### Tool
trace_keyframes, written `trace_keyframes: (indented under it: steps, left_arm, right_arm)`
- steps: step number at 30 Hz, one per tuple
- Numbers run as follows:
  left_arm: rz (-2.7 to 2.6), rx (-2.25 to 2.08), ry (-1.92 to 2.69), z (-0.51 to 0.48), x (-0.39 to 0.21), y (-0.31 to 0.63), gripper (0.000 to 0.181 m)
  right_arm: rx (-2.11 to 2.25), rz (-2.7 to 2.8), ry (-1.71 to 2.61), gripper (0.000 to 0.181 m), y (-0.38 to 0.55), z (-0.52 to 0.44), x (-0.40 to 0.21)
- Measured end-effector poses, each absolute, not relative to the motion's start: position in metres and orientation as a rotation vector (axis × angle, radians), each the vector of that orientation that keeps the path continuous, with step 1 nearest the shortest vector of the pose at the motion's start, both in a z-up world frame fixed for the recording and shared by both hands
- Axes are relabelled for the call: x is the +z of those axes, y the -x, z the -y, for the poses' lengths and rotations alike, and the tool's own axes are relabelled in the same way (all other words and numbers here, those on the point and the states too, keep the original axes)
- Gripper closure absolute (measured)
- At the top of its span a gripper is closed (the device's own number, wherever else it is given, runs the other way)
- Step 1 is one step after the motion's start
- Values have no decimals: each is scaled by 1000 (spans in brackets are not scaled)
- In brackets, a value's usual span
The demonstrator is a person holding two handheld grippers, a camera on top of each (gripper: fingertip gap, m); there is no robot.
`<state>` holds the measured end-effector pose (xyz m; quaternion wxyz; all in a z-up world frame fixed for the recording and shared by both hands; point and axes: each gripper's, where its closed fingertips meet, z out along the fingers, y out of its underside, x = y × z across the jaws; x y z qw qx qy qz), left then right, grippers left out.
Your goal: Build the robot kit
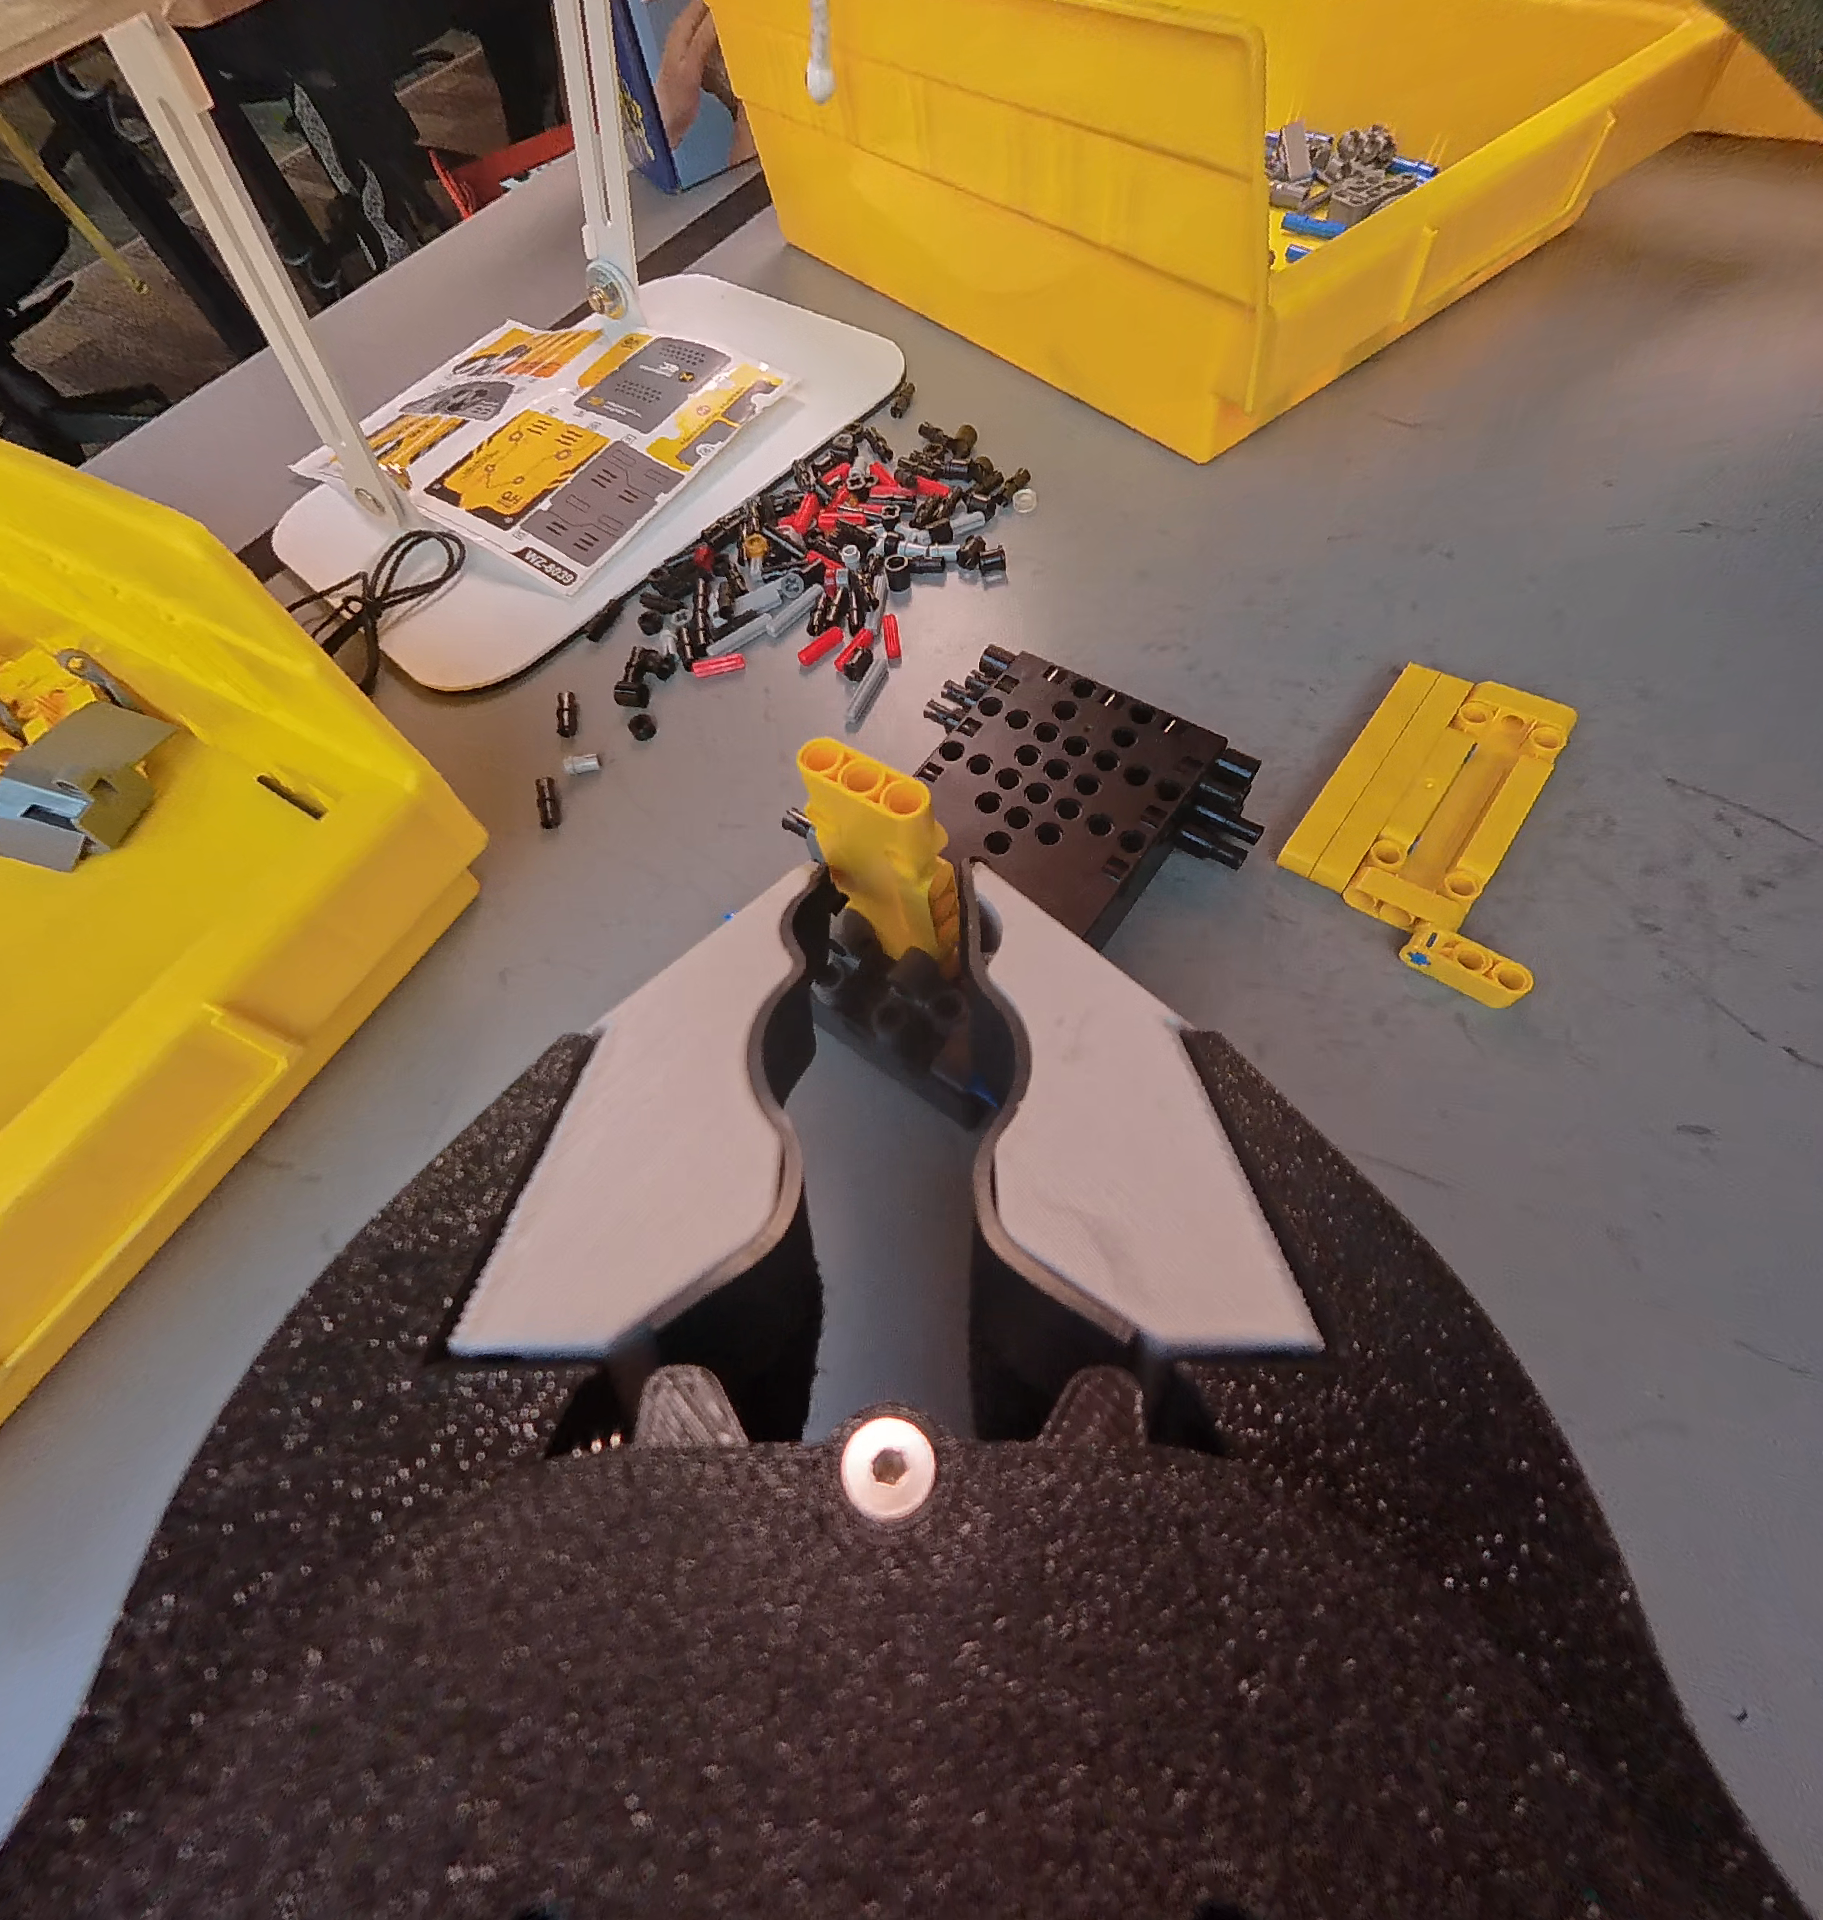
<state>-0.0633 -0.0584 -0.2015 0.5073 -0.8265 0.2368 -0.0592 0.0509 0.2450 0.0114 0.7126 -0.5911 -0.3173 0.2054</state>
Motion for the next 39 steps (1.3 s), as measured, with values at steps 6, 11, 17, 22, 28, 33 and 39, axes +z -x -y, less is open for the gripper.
trace_keyframes:
  steps: [6, 11, 17, 22, 28, 33, 39]
  left_arm:
    - [-575, -139, 1982, 58, -201, 64, 157]
    - [-581, -145, 1976, 56, -201, 64, 157]
    - [-587, -143, 1973, 56, -201, 63, 157]
    - [-589, -142, 1972, 56, -201, 63, 157]
    - [-597, -140, 1969, 57, -201, 63, 157]
    - [-604, -135, 1967, 57, -201, 62, 157]
    - [-603, -136, 1968, 57, -201, 62, 157]
  right_arm:
    - [456, 665, 1312, 176, -49, -274, 13]
    - [473, 667, 1293, 180, -44, -280, 14]
    - [464, 682, 1291, 181, -40, -285, 10]
    - [476, 692, 1286, 179, -39, -282, 9]
    - [466, 768, 1262, 178, -26, -270, 4]
    - [448, 779, 1260, 178, -24, -268, 2]
    - [455, 791, 1250, 176, -25, -264, 4]
